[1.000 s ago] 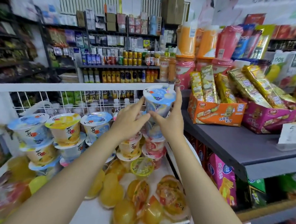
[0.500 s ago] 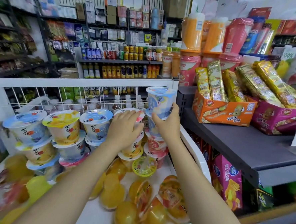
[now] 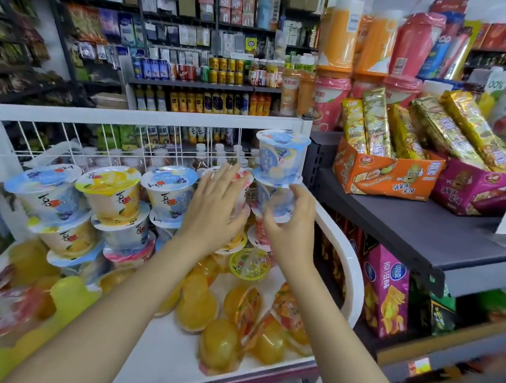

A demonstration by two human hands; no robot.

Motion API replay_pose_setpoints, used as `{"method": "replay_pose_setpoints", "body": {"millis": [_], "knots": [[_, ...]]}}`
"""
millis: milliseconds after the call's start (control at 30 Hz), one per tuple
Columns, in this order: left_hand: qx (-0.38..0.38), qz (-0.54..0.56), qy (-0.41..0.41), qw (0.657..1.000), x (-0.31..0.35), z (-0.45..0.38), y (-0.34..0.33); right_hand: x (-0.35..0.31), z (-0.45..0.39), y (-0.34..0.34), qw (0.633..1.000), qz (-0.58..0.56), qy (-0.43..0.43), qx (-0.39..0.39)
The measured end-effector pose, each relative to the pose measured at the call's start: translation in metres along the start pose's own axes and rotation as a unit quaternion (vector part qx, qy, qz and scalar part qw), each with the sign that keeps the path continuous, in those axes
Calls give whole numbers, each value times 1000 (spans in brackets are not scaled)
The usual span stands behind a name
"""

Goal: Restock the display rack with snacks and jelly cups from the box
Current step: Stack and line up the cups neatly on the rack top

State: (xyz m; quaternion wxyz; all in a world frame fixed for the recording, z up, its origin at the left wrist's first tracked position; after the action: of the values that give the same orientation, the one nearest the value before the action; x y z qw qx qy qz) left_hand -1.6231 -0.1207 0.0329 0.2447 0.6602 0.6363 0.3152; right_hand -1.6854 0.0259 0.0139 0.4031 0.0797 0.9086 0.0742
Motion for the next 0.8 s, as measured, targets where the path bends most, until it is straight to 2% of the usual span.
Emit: {"method": "replay_pose_setpoints", "body": {"millis": [67,100,133,200,267,333,467,567,800], "knots": [[80,25,-26,996,12,33,12,19,24,-10,994,31,-31,-97],[84,39,-13,996,11,51,7,33,35,-17,985,62,-51,-150],[57,48,14,997,7,67,-4,48,46,-25,973,101,-68,-195],[-59,45,82,994,-7,96,-38,72,66,-37,950,153,-95,-256],[-170,24,125,977,-20,121,-65,84,77,-44,942,143,-125,-277],[-212,5,132,968,-26,134,-74,90,79,-50,937,139,-143,-286],[-187,14,132,973,-27,140,-68,90,75,-56,922,157,-164,-314],[-148,-1,101,984,-26,143,-63,82,75,-57,920,183,-149,-313],[-145,-63,90,983,-33,144,-55,70,81,-63,909,233,-110,-328]]}}
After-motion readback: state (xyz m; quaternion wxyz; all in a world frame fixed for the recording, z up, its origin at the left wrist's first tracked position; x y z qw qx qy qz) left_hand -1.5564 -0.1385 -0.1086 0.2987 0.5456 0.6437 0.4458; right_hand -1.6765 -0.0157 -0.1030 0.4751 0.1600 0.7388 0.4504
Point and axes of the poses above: each hand's wrist, its own z-axis away from the middle knuckle, its own y-axis out of the back of the hand, x = y × z, the point moved 8 cm from there along -z, towards the middle knuckle, and after that the axes turned 5 degrees about x, right-handed, at the moved point
